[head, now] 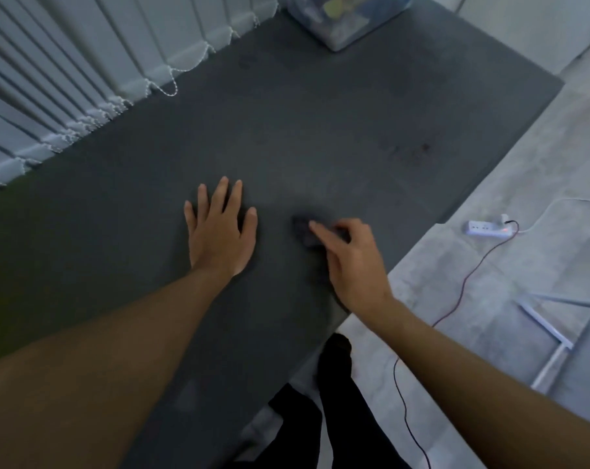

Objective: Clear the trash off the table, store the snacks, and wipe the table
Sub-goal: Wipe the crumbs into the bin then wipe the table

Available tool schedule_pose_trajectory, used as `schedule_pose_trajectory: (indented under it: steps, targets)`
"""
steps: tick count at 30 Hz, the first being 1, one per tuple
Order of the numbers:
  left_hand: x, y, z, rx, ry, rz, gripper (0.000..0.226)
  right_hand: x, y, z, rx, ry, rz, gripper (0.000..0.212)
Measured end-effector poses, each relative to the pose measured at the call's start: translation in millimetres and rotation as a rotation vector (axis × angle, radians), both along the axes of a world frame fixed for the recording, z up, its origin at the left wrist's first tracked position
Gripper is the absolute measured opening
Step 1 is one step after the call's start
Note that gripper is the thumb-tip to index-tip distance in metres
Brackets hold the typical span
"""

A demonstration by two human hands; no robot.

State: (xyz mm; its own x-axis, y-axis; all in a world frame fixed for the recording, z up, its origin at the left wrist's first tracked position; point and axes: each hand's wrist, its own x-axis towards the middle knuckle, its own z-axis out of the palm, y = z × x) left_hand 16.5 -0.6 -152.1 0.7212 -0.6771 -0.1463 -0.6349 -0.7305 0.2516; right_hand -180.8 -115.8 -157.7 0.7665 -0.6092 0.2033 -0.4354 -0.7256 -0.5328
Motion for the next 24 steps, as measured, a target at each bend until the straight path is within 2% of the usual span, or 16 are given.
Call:
schedule_pose_trajectory:
  steps: [2,3,6,8,9,12,14,16,20,21,24]
  targets:
    - [-9,-15,-5,0.064,-0.016,0.006,0.065,3,-3,0,0.024,0.009,-0.093,0.041]
    - [-13,-19,-8,0.111,-0.052,0.005,0.066,1,4,0,0.035,0.006,-0.075,0.04]
    - [-16,-19,-16,0.184,-0.128,-0.003,0.068,-14,30,-2,-0.042,-0.027,0.189,0.035]
    - [-15,-19,-16,0.191,-0.136,0.002,0.069,-19,11,-4,-0.106,-0.009,0.292,0.037]
    - [-16,-19,-16,0.196,-0.141,0.007,0.069,-18,-5,-4,-0.106,-0.009,0.237,0.039]
    - [-17,-21,-15,0.21,-0.146,0.003,0.069,-12,-55,2,0.013,0.033,-0.15,0.043]
    - [-18,-21,-15,0.216,-0.149,0.003,0.068,-12,-62,4,0.056,-0.008,-0.309,0.041]
    - [-17,-21,-14,0.216,-0.148,0.006,0.068,-11,-39,3,0.051,-0.057,-0.234,0.04]
    - [-17,-21,-14,0.207,-0.147,0.009,0.067,-21,-9,1,-0.043,-0.029,0.178,0.037]
    - [-18,-22,-14,0.211,-0.147,0.01,0.067,-21,-24,2,-0.05,-0.029,0.178,0.038]
    - [-18,-22,-14,0.225,-0.15,0.012,0.066,-8,-77,3,0.006,0.011,-0.137,0.04]
